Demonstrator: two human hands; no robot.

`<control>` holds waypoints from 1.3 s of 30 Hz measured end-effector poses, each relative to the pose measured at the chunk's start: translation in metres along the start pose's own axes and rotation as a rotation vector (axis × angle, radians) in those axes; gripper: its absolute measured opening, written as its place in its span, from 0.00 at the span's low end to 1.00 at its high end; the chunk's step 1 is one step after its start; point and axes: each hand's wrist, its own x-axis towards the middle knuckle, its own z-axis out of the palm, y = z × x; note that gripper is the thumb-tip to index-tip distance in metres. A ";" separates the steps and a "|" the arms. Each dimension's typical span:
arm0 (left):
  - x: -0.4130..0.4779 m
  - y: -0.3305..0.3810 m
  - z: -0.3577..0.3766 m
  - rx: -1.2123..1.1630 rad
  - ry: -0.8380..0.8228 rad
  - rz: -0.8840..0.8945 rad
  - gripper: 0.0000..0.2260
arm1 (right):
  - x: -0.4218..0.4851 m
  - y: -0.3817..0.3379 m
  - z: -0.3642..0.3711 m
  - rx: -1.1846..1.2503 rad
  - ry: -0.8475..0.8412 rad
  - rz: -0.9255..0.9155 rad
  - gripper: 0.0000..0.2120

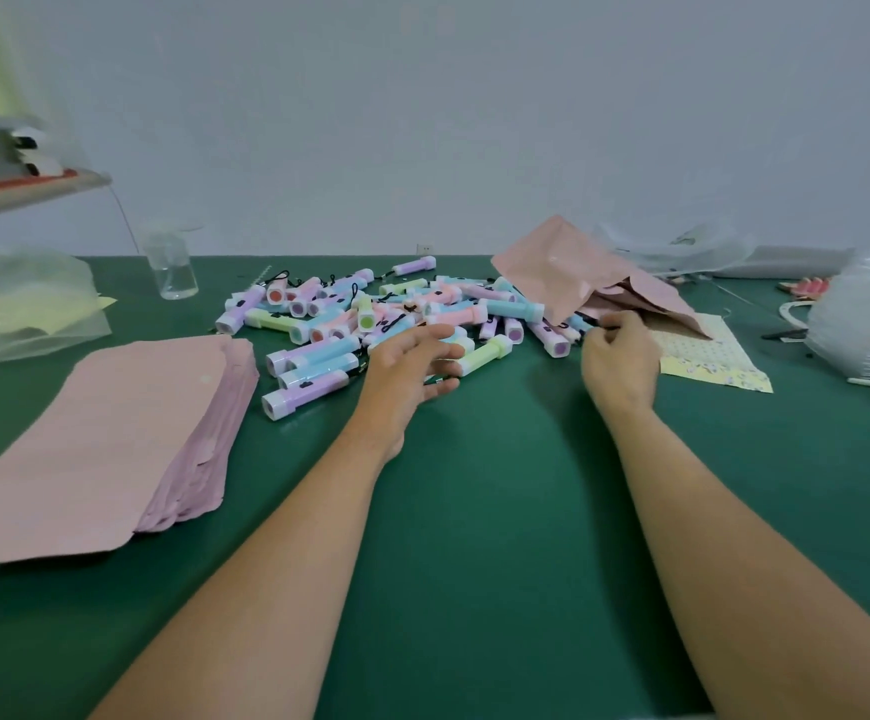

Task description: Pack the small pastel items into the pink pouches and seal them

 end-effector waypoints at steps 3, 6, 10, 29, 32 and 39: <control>-0.007 0.007 0.006 0.219 0.064 0.221 0.12 | -0.027 -0.010 0.005 -0.033 -0.143 -0.088 0.14; -0.011 0.030 0.007 0.287 0.384 0.420 0.15 | -0.046 -0.019 0.013 -0.143 -0.281 -0.212 0.12; -0.007 0.069 -0.046 0.807 0.926 0.392 0.17 | -0.061 -0.030 0.025 -0.122 -0.386 -0.276 0.12; -0.015 0.091 -0.119 1.069 0.850 -0.056 0.17 | -0.064 -0.036 0.028 0.121 -0.331 -0.220 0.11; -0.014 0.092 -0.121 1.003 0.786 -0.057 0.10 | -0.065 -0.037 0.028 0.125 -0.340 -0.194 0.13; -0.026 0.112 -0.097 0.807 0.680 0.320 0.11 | -0.066 -0.036 0.026 0.155 -0.340 -0.197 0.16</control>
